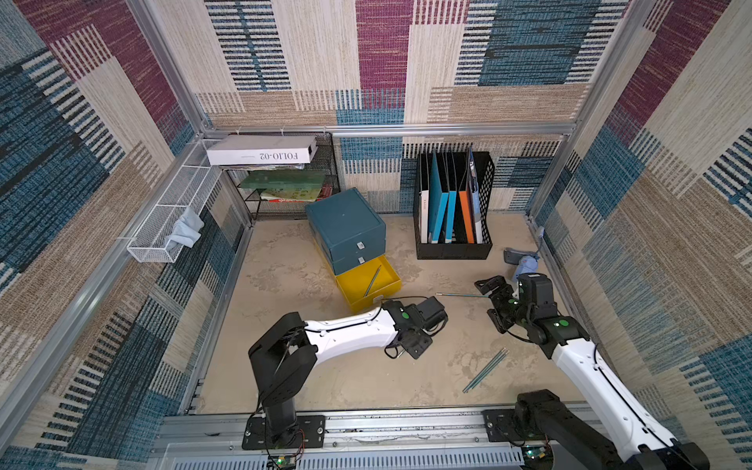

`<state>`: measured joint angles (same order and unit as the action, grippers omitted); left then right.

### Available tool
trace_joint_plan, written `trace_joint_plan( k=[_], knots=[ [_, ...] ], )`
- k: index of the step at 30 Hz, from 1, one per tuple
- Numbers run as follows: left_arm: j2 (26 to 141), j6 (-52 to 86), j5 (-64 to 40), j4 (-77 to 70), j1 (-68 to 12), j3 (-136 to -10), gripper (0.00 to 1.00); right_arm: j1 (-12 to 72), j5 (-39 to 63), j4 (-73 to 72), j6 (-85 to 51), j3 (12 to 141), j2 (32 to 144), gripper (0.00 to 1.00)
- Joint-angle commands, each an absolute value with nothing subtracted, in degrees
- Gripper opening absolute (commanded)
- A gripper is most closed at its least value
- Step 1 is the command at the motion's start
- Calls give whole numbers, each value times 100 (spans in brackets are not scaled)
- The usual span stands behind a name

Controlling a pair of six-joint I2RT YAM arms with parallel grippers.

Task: Please place the pencils in the drawer according to their color
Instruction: Pick up the pencil from the center of the board.

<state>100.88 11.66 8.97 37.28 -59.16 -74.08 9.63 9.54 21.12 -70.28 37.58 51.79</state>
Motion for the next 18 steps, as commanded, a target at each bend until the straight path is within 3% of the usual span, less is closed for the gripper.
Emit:
trace_joint_plan(
  k=[1,11,18],
  knots=[
    [9854,926,1488,3618,-5562,-7501,0,952,997,1965,-7057,3737,5202,99],
    [10009,-180,2035,3012,-4035,-8042,0,956,1055,1849,-7101,3740,5317,99],
    [10611,-647,2153,2784,-3557,-8377,0,954,1046,1806,-7124,3743,5342,99]
  ],
)
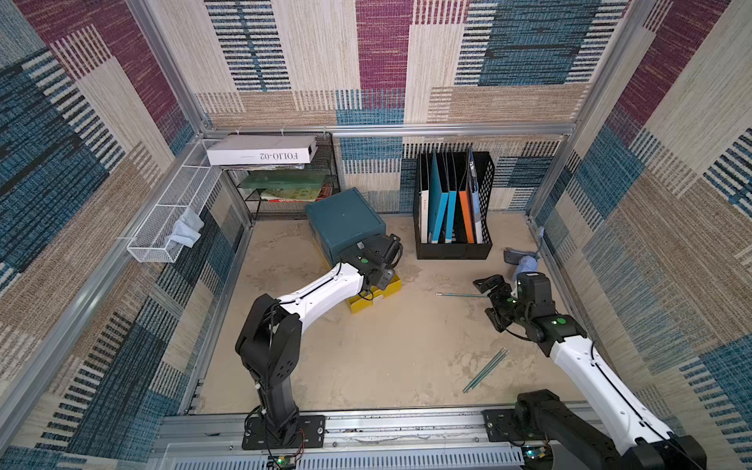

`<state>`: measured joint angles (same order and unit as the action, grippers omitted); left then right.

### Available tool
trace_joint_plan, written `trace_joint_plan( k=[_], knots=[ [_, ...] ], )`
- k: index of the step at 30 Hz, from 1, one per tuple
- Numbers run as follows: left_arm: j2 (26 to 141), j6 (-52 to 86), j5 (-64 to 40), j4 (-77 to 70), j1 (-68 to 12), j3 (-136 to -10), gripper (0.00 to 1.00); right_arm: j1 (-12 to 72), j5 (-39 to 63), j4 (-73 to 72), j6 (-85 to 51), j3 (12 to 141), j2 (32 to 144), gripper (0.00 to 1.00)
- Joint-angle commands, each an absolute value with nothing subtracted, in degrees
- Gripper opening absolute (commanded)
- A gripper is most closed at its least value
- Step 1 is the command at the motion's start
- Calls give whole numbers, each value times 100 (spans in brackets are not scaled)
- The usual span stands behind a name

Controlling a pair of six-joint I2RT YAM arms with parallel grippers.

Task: Please place the pencils in the drawer according to their color
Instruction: Pick up the pencil from the center of the board, then place the pencil in the drawer.

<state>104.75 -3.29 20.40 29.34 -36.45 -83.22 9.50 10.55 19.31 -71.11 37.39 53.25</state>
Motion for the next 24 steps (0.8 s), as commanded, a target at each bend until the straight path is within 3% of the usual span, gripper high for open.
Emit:
trace_joint_plan(
  k=[1,16,18,20,24],
  knots=[
    [10662,-690,2145,2767,-3528,-8361,0,952,1046,1793,-7123,3736,5344,99],
    [10433,-361,2136,3111,-3437,-7551,0,949,1133,1601,-7190,3635,5387,99],
    [10418,-352,2115,3170,-3437,-7559,10,952,1132,1600,-7198,3638,5363,99],
    [10390,-334,2072,3218,-3437,-7598,29,956,1133,1598,-7198,3636,5349,99],
    [10300,-286,2003,3318,-3437,-7680,47,956,1141,1597,-7198,3657,5344,99]
  ],
)
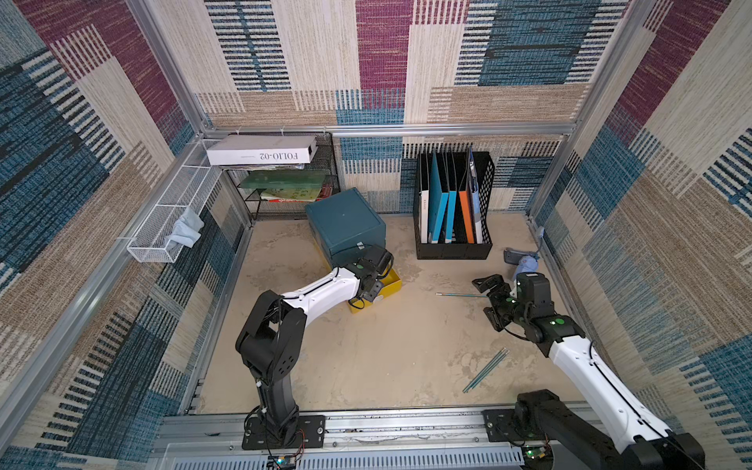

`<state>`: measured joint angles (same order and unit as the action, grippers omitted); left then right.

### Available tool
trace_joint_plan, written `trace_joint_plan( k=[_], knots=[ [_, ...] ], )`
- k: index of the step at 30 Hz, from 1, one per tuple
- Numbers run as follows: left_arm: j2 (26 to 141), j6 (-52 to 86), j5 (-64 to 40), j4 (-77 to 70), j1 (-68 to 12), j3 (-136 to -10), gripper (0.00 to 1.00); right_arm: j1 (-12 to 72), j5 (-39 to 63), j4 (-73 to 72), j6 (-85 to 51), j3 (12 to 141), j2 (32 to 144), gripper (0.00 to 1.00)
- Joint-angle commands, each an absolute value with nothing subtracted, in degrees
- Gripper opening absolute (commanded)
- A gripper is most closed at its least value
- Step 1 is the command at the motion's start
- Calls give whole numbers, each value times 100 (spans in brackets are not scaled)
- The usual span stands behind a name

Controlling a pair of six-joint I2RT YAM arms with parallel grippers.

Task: Please place the pencils in the drawer according to their color
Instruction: Place the pencil in the drawer, then pick up the pencil from the center of the board.

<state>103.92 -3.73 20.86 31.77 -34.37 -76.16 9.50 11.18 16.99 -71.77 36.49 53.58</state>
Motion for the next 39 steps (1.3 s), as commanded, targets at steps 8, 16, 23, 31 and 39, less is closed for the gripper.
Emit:
trace_joint_plan(
  k=[8,16,23,31,39],
  knots=[
    [10056,-328,1347,3579,-3723,-8411,54,917,1146,1600,-7038,3750,5390,99],
    [11331,-767,550,4106,-4688,-10126,55,276,1483,1976,-6551,3941,5746,99],
    [12970,-1030,309,4570,-5185,-11796,55,-233,1632,2173,-6333,4106,5939,99],
    [14250,-1207,274,4812,-5203,-13239,56,-420,1738,2194,-6330,4157,6029,99],
    [14804,-1347,86,4948,-5191,-13691,57,-440,1759,2206,-6329,4153,6061,99]
  ],
)
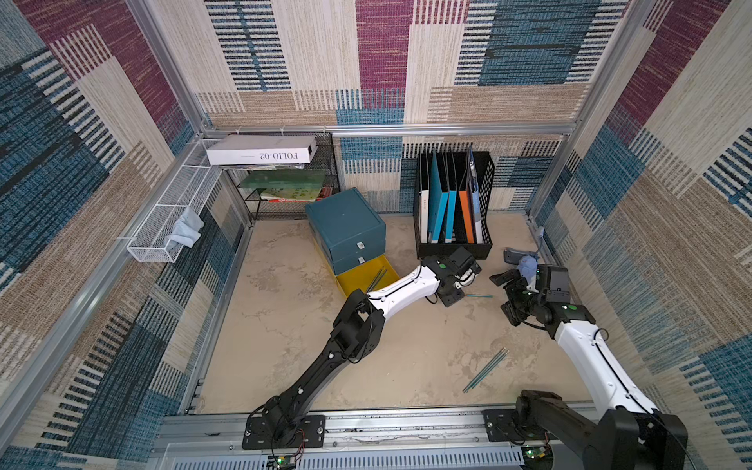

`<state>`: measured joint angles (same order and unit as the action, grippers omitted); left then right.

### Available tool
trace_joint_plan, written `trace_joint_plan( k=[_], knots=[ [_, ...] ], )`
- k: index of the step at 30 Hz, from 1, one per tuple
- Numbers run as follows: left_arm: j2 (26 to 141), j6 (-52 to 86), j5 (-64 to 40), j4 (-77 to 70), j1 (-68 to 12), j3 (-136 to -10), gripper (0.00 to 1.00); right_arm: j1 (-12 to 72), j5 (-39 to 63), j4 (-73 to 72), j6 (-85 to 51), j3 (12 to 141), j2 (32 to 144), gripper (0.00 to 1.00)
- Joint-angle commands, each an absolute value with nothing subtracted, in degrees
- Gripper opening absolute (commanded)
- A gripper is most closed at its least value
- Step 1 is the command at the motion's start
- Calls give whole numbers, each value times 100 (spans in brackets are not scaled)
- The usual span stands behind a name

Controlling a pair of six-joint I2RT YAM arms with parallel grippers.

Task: Please place the pencils in the drawer according to their color
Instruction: Pick up the pencil from the center of the board.

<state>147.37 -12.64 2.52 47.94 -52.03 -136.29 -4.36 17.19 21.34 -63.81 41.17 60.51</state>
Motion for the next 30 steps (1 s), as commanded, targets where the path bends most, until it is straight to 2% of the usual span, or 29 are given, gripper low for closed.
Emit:
trace_joint_plan(
  k=[1,7,10,11,16,18,25,30],
  knots=[
    [14847,-1353,52,4953,-5191,-13687,57,-453,1758,2206,-6331,4152,6056,99],
    [15053,-1336,-2,4953,-5173,-13658,56,-458,1758,2241,-6350,4155,6014,99],
    [15121,-1319,-47,4976,-5176,-13615,52,-457,1758,2274,-6346,4178,5978,99],
    [15134,-1314,-62,4983,-5172,-13582,48,-470,1766,2279,-6342,4186,5965,99],
    [15118,-1247,-158,5091,-5171,-13349,11,-475,1792,2295,-6348,4239,5933,99],
    [15070,-1231,-166,5124,-5169,-13203,1,-488,1802,2294,-6357,4243,5926,99],
    [14691,-1080,-342,5139,-5184,-12415,0,-484,1806,2300,-6390,4172,5827,99],
    [13942,-765,-350,4654,-5194,-11319,0,-486,1815,2277,-6431,4125,5749,99]
  ],
)
